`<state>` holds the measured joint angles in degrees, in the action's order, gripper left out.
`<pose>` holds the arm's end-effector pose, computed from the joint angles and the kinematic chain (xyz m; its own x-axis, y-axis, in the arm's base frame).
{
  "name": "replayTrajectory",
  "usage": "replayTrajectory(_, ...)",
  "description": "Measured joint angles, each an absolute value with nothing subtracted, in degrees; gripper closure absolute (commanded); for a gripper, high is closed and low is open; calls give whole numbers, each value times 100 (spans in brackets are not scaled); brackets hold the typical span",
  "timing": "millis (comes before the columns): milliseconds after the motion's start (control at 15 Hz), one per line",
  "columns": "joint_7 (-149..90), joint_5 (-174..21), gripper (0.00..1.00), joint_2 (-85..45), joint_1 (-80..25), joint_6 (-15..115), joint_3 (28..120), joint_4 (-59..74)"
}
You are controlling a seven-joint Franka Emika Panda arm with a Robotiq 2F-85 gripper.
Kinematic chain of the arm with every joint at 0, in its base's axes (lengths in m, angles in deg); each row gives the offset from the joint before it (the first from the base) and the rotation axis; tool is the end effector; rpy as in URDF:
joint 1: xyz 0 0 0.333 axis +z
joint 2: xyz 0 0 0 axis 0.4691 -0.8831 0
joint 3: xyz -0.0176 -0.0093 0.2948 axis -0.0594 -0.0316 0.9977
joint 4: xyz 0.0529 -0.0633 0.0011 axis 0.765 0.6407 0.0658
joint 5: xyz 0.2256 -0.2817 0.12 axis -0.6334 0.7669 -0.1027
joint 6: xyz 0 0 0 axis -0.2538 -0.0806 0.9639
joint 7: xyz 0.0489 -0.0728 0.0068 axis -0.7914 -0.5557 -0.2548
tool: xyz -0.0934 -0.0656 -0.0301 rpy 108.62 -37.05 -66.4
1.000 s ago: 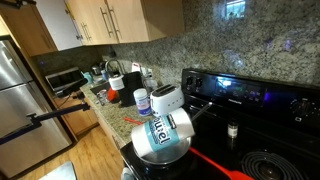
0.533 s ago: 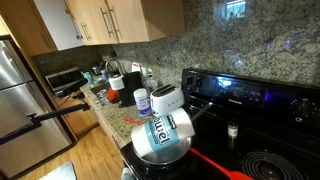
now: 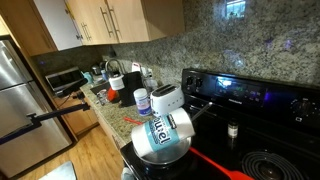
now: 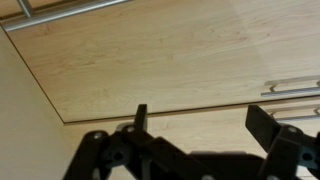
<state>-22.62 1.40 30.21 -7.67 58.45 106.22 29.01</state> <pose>0.2242 0.3782 0.7577 -0.1719 0.9689 0.1777 -0.1280 -0.2009 0.9712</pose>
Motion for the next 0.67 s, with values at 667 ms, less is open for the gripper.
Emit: replayTrajectory(667, -2214, 242, 0, 2703, -1208, 5693, 10361, 2222)
